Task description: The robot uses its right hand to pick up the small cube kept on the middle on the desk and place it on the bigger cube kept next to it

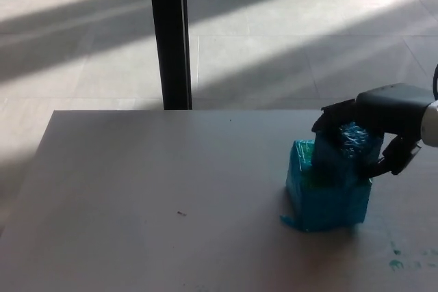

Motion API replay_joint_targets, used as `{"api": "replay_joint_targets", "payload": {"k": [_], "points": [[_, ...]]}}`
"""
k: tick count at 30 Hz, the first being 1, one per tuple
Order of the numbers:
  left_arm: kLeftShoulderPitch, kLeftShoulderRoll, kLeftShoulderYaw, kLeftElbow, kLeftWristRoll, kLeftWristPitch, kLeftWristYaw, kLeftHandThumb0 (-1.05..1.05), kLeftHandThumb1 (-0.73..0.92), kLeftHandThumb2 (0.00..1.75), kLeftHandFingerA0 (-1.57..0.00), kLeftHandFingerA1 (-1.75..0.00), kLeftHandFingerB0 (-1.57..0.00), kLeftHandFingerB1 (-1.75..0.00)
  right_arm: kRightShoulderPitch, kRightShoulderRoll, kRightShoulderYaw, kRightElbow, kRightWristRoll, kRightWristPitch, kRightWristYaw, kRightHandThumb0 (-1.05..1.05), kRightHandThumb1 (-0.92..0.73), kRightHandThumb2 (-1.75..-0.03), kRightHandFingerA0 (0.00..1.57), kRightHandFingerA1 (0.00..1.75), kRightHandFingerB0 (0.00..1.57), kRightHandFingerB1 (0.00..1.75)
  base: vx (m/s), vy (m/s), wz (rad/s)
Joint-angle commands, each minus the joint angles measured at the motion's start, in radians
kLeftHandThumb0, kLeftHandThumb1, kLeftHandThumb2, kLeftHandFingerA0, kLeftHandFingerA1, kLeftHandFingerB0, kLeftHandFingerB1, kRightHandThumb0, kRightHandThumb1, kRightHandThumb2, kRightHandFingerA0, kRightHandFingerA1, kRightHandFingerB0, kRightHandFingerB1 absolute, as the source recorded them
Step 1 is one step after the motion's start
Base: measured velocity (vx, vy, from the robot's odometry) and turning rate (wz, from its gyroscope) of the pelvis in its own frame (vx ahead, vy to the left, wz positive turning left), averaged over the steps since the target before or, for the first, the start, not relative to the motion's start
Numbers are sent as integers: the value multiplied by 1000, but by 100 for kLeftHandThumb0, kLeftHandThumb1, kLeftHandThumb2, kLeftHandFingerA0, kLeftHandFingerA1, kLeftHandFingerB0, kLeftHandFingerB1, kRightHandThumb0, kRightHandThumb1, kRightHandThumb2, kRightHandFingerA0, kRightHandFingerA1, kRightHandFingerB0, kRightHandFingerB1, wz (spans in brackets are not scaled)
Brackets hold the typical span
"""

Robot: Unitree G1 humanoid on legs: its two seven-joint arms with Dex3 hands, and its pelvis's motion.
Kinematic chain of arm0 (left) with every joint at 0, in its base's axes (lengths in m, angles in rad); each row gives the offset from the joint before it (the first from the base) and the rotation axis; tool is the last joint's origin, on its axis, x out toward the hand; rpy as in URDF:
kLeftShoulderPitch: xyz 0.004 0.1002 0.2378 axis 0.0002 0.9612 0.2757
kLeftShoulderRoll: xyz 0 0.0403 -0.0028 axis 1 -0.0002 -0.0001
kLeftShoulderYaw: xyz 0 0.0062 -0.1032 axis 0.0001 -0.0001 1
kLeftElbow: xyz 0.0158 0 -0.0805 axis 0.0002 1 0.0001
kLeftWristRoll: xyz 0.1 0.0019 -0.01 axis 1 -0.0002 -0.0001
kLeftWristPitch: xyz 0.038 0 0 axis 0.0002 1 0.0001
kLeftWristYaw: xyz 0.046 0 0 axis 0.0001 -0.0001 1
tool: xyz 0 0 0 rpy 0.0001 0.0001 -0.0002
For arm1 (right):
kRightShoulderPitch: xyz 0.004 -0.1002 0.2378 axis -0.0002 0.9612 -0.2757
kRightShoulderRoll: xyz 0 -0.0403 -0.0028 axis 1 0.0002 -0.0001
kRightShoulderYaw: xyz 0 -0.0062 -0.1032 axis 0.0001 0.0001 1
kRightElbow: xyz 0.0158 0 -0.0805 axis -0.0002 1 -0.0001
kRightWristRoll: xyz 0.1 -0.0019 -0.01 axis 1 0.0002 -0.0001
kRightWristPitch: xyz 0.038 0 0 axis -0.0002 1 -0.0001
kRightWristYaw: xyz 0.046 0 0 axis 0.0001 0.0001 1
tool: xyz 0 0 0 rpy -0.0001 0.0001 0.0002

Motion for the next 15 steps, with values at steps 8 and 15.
{"api": "replay_joint_targets", "payload": {"k": [8,15], "points": [[-7,27,-5,8,8,-13,-3,-86,81,65,-40,-48,-30,-36,29,-35,53,-150,-118,133,88,-77,-48,-82,0,13,0,0,0,0,0],[-4,25,0,-10,0,10,3,-83,81,65,-41,-48,-30,-36,25,-40,43,-173,-125,143,97,-79,-49,-83,0,16,0,0,0,0,0]]}}
